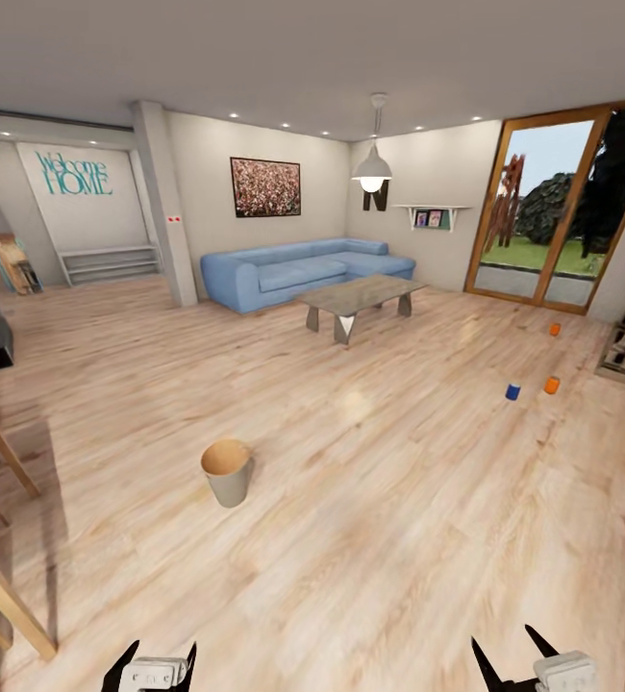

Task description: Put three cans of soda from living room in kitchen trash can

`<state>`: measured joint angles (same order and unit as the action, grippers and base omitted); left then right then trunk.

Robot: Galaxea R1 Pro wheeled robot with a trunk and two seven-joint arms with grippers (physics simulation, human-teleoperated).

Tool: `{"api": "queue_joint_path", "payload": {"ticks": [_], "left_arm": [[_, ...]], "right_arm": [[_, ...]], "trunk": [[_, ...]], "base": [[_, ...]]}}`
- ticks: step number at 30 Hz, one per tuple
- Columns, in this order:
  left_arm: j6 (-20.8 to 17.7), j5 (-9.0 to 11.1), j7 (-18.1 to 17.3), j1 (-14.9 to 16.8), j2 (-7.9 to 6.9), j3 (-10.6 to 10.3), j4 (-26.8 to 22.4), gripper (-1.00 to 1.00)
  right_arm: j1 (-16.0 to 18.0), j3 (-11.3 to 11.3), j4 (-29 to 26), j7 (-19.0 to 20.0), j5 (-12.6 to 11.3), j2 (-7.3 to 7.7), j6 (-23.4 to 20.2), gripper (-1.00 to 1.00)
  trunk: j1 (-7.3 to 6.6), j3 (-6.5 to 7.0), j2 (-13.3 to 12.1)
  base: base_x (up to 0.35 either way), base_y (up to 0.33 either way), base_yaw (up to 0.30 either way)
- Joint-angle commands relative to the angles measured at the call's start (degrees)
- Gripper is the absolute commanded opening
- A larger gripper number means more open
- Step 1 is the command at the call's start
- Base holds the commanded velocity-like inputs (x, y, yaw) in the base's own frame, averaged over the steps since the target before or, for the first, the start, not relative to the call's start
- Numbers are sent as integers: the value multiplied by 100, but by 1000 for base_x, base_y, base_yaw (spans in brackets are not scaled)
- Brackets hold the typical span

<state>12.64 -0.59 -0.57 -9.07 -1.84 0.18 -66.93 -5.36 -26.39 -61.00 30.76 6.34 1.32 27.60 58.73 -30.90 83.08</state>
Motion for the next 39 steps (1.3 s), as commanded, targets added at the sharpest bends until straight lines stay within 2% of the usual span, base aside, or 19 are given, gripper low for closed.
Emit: {"api": "queue_joint_path", "payload": {"ticks": [1, 14, 39], "left_arm": [[0, 0, 1, 0, 0, 2, 1, 100], [-9, 5, -3, 1, 0, 0, -1, 100], [-5, 13, -3, 2, -1, 1, 0, 100]], "right_arm": [[0, 0, 0, 0, 0, 0, 0, 100], [0, 2, 0, 0, 1, 0, 3, 100], [0, 2, 0, 0, -1, 0, 3, 100]], "trunk": [[0, 0, 0], [0, 0, 0], [0, 0, 0]], "base": [[323, 2, 0], [319, 26, 0], [284, 161, 0]]}}
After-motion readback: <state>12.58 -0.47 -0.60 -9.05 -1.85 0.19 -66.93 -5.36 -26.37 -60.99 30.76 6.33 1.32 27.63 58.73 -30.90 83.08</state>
